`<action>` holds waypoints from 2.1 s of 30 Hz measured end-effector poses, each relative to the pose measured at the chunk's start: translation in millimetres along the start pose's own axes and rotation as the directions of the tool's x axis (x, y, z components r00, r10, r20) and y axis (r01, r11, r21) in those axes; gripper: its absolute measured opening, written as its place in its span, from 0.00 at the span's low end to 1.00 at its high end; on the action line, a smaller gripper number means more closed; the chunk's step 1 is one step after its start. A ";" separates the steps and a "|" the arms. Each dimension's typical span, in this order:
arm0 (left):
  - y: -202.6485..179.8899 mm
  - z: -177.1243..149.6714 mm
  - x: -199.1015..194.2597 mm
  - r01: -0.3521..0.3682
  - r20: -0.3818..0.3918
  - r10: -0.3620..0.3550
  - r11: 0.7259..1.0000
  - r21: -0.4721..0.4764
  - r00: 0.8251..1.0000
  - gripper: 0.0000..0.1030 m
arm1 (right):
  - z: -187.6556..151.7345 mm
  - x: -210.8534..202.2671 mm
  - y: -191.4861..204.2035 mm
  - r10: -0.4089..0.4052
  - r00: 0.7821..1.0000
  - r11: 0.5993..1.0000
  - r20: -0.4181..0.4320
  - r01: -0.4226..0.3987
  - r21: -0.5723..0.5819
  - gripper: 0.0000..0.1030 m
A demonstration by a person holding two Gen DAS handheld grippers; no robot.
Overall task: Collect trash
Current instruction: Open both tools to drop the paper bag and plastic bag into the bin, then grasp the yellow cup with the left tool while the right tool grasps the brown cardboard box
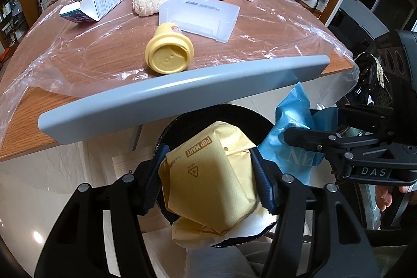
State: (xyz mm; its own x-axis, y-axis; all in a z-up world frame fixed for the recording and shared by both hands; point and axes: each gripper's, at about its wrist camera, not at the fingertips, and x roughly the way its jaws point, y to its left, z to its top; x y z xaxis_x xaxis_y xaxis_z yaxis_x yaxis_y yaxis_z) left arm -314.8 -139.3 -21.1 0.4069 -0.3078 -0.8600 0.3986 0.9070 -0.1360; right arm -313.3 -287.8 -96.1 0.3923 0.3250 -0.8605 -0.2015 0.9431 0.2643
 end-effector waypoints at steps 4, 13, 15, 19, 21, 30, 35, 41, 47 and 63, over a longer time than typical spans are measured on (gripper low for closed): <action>-0.8 0.1 5.0 -0.006 -0.007 0.006 1.000 0.009 1.000 0.60 | -0.7 7.1 -1.8 -0.020 1.000 1.000 -0.008 0.020 -0.010 0.46; -1.6 -2.8 16.0 -0.018 -0.026 0.019 1.000 0.023 0.999 0.60 | -1.9 19.5 -0.4 -0.045 0.998 0.999 -0.033 0.044 -0.019 0.46; -0.5 -3.3 18.6 -0.021 -0.030 0.022 0.999 0.024 0.999 0.60 | -4.3 23.3 -0.4 -0.050 0.998 0.999 -0.038 0.049 -0.021 0.46; 0.8 -5.7 23.3 -0.027 -0.040 0.028 0.999 0.025 0.999 0.60 | -5.5 28.7 -0.1 -0.055 0.997 0.998 -0.050 0.054 -0.025 0.46; 0.9 -7.3 25.9 -0.031 -0.045 0.032 0.999 0.030 0.998 0.60 | -6.4 31.5 2.1 -0.057 0.997 0.998 -0.056 0.056 -0.023 0.46; -0.9 -6.6 40.4 -0.041 -0.070 0.043 0.999 0.033 0.997 0.60 | -9.1 44.4 1.1 -0.066 0.994 0.998 -0.081 0.065 -0.015 0.47; -0.9 -3.4 42.1 -0.042 -0.063 0.043 0.999 0.018 0.997 0.71 | -7.3 46.2 -0.3 -0.059 0.995 0.998 -0.080 0.059 -0.003 0.69; 4.9 -4.1 26.2 -0.043 -0.028 0.044 0.999 0.004 0.999 0.79 | -9.4 27.0 -3.4 -0.056 0.998 0.998 -0.041 0.056 0.010 0.75; 6.4 -1.7 -21.0 -0.023 0.068 0.022 1.000 0.013 0.997 0.79 | -6.4 -32.1 4.0 -0.063 0.993 0.998 0.096 0.065 -0.014 0.81; 26.6 57.2 -41.8 -0.090 0.191 0.091 0.996 -0.012 0.977 0.92 | 104.3 -63.7 13.9 -0.160 0.929 0.972 0.333 0.206 -0.109 0.96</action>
State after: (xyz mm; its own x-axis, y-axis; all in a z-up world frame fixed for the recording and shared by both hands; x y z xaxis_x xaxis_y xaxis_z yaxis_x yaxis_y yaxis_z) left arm -274.2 -118.8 39.3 0.5907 -0.2732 -0.7592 0.3503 0.9345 -0.0637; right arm -247.5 -288.2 7.8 0.6956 0.1745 -0.6969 -0.2131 0.9765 0.0319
